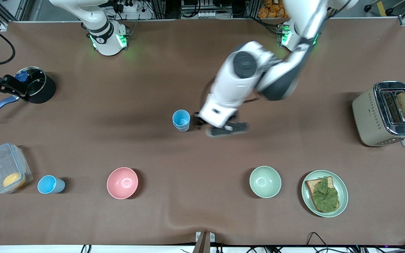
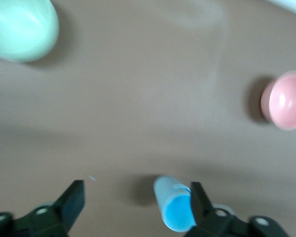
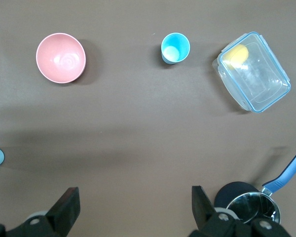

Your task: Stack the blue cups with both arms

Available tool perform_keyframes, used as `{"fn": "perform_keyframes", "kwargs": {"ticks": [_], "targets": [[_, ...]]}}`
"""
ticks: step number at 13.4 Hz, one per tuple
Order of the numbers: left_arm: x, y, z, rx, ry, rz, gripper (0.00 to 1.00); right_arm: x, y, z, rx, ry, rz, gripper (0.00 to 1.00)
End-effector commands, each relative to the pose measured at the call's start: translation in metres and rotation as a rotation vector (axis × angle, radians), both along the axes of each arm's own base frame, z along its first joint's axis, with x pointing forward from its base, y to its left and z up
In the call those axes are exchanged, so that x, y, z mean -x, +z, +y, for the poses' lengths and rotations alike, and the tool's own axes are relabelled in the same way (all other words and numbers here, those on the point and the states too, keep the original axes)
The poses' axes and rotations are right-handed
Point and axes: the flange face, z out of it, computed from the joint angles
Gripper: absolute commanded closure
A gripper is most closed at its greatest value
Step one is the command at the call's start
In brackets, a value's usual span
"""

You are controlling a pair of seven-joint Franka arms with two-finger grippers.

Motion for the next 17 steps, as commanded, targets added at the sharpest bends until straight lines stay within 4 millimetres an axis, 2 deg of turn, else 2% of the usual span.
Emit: {"fn": "perform_keyframes", "kwargs": {"ticks": [1, 6, 7, 8, 9, 11, 13, 15, 17], "targets": [[-0.014, 0.040, 0.072, -0.057, -0.095, -0.040, 0.00, -0.001, 0.002, -0.002, -0.009, -0.007, -0.005, 0.00], [-0.022, 0.095, 0.164, -0.086, -0.041, -0.043, 0.00, -0.001, 0.001, -0.005, -0.012, -0.016, -0.004, 0.00], [-0.020, 0.105, 0.171, -0.081, -0.014, -0.047, 0.00, -0.001, 0.000, -0.003, -0.014, -0.017, 0.000, 0.00], [-0.015, 0.119, 0.181, -0.082, -0.002, -0.052, 0.00, -0.001, 0.000, -0.003, -0.021, -0.040, 0.001, 0.00], [-0.014, 0.130, 0.203, -0.093, 0.014, -0.041, 0.00, 0.000, -0.001, -0.003, -0.029, -0.049, 0.005, 0.00], [0.008, 0.161, 0.229, -0.115, 0.026, -0.004, 0.00, 0.000, -0.001, -0.003, -0.029, -0.049, 0.007, 0.00], [0.015, 0.185, 0.270, -0.104, 0.030, -0.016, 0.00, 0.000, -0.001, -0.003, -0.029, -0.049, 0.007, 0.00], [0.025, 0.188, 0.278, -0.123, -0.010, 0.026, 0.00, 0.000, -0.001, -0.003, -0.029, -0.048, 0.008, 0.00], [0.024, 0.189, 0.300, -0.130, 0.011, 0.030, 0.00, 0.000, -0.001, -0.003, -0.029, -0.048, 0.008, 0.00]]}}
